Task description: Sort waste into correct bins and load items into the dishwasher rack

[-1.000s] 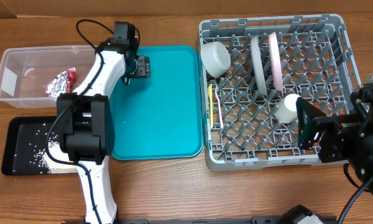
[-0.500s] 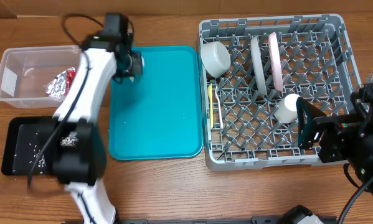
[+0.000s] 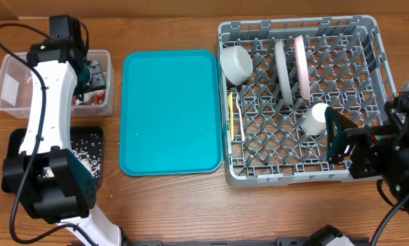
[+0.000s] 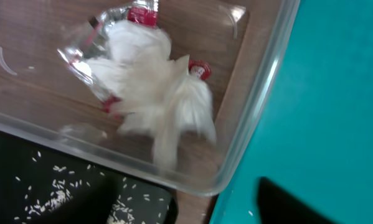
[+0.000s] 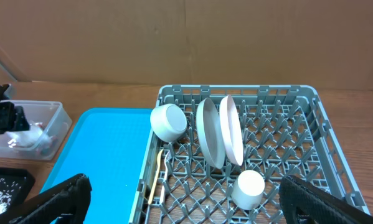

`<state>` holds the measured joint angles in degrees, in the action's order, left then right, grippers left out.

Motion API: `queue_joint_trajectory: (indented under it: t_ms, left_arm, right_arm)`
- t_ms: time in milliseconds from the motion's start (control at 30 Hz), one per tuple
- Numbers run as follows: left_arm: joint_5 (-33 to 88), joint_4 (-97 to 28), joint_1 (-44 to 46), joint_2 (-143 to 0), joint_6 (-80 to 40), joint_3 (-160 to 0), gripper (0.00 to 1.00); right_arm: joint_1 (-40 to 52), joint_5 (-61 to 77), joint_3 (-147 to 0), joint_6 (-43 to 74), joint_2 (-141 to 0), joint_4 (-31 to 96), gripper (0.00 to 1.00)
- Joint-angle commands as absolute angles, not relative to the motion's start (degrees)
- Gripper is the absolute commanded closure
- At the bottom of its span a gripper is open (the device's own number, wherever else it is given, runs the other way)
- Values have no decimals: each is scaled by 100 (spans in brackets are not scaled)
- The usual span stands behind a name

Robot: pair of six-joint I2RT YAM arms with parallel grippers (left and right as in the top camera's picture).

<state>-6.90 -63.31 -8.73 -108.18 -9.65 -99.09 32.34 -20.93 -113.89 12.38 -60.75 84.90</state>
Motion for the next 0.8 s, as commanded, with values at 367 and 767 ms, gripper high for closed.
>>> queue_joint_trajectory:
  t_ms: [367, 767]
  left_arm:
    - [301, -8547, -897, -7489, -921, -11362, 0]
    - [239, -9203, -897, -7417, -919, -11362, 0]
  right_arm:
    - [3240, -2115, -11408, 1264, -6055, 8462, 0]
    - [3240, -2115, -11408, 1264, -6055, 8462, 0]
